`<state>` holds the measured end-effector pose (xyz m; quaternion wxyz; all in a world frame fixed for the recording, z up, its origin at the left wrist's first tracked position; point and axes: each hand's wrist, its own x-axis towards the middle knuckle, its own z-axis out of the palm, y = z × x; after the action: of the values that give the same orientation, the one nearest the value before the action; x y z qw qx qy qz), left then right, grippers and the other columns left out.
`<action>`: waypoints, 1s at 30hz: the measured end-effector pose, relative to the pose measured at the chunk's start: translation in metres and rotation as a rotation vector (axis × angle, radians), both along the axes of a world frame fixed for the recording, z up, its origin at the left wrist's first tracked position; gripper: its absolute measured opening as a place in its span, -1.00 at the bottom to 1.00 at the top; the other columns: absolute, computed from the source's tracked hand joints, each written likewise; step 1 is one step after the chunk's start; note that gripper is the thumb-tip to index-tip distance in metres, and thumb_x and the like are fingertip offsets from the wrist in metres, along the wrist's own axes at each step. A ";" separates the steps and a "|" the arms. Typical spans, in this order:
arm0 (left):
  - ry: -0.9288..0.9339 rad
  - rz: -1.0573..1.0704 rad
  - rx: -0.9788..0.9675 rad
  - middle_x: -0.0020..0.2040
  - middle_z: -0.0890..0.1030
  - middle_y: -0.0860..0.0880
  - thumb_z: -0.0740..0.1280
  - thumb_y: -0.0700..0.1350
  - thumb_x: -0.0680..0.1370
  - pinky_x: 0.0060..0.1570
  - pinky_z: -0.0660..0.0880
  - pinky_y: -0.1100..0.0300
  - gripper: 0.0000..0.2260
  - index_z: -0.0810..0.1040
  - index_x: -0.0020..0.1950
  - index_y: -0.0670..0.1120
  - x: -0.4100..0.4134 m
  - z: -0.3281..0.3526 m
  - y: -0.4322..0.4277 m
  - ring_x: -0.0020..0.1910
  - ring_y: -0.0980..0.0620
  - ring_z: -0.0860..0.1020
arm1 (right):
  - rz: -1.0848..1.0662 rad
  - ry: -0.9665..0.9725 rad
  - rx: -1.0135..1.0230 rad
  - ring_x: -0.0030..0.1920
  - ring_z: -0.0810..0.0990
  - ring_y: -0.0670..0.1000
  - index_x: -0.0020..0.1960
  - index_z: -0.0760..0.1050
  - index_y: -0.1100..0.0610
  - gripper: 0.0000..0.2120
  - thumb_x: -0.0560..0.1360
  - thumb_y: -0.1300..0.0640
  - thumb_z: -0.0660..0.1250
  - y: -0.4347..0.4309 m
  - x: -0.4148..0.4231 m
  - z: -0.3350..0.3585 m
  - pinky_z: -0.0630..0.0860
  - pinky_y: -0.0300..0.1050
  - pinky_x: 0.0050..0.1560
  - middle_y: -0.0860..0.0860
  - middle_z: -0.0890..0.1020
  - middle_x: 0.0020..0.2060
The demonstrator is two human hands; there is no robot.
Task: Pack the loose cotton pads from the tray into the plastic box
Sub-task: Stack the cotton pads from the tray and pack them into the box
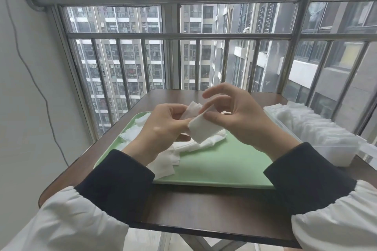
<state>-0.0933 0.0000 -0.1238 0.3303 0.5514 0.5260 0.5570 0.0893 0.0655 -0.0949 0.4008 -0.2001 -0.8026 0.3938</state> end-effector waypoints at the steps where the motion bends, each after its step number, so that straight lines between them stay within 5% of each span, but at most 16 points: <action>1: 0.020 -0.011 -0.004 -0.10 0.74 -0.11 0.51 -0.05 0.52 -0.21 0.63 0.16 -0.91 0.74 -0.01 -0.03 0.000 0.000 0.000 -0.17 0.01 0.70 | -0.002 -0.010 0.013 -0.09 0.69 0.11 0.17 0.52 0.12 -0.69 0.48 0.34 0.46 0.000 0.000 0.000 0.64 -0.03 -0.02 0.02 0.74 -0.15; 8: 0.065 -0.092 -0.012 -0.07 0.74 -0.09 0.39 0.04 0.59 -0.23 0.61 0.21 -0.80 0.73 0.06 -0.02 0.004 0.003 -0.005 -0.12 0.00 0.71 | -0.152 -0.008 0.028 -0.17 0.70 0.06 0.10 0.54 0.07 -0.61 0.36 0.24 0.60 0.004 0.000 -0.002 0.55 -0.28 -0.23 0.07 0.67 -0.15; 16: 0.057 -0.113 -0.009 -0.10 0.74 -0.08 0.39 0.09 0.58 -0.14 0.67 0.08 -0.81 0.75 0.00 0.04 0.004 0.002 -0.002 -0.10 -0.01 0.71 | -0.215 -0.015 0.073 -0.30 0.64 -0.07 0.06 0.54 0.06 -0.64 0.35 0.16 0.62 0.005 -0.004 -0.007 0.50 -0.30 -0.27 -0.02 0.63 -0.23; 20: 0.053 -0.028 0.046 -0.04 0.72 -0.15 0.50 -0.19 0.52 -0.10 0.69 -0.04 -0.87 0.69 0.06 -0.05 0.002 -0.002 0.002 -0.06 -0.07 0.71 | -0.449 0.008 0.130 -0.31 0.56 -0.12 -0.01 0.55 0.05 -0.76 0.41 0.10 0.56 0.011 -0.003 -0.010 0.46 -0.34 -0.28 -0.06 0.60 -0.25; 24: -0.091 0.120 0.059 -0.01 0.70 -0.15 0.49 -0.20 0.49 -0.22 0.64 0.15 -0.85 0.66 0.04 -0.05 -0.001 0.003 0.003 -0.10 -0.06 0.70 | -0.629 0.070 0.093 -0.25 0.56 -0.13 -0.06 0.55 0.05 -0.93 0.50 0.14 0.43 0.024 0.006 -0.007 0.47 -0.26 -0.23 -0.08 0.60 -0.25; 26: -0.155 0.146 0.045 -0.02 0.69 -0.12 0.46 -0.23 0.51 -0.23 0.61 0.22 -0.86 0.64 0.04 -0.06 0.000 0.009 0.005 -0.12 -0.04 0.70 | -0.610 -0.030 0.060 -0.22 0.57 -0.11 -0.06 0.56 0.06 -0.96 0.53 0.18 0.38 0.032 0.009 -0.005 0.44 -0.26 -0.25 -0.07 0.62 -0.22; 30: -0.155 0.133 0.039 0.00 0.69 -0.06 0.48 -0.22 0.49 -0.23 0.62 0.26 -0.84 0.61 0.01 -0.03 0.011 0.035 0.019 -0.15 0.05 0.72 | -0.524 -0.525 0.107 -0.04 0.59 -0.05 0.11 0.61 0.05 -0.76 0.55 0.29 0.29 0.052 0.012 -0.001 0.43 -0.29 -0.10 -0.04 0.64 -0.03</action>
<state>-0.0821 0.0186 -0.0893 0.3218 0.4768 0.5233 0.6287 0.1017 0.1173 -0.0958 0.2784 -0.4718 -0.8190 0.1705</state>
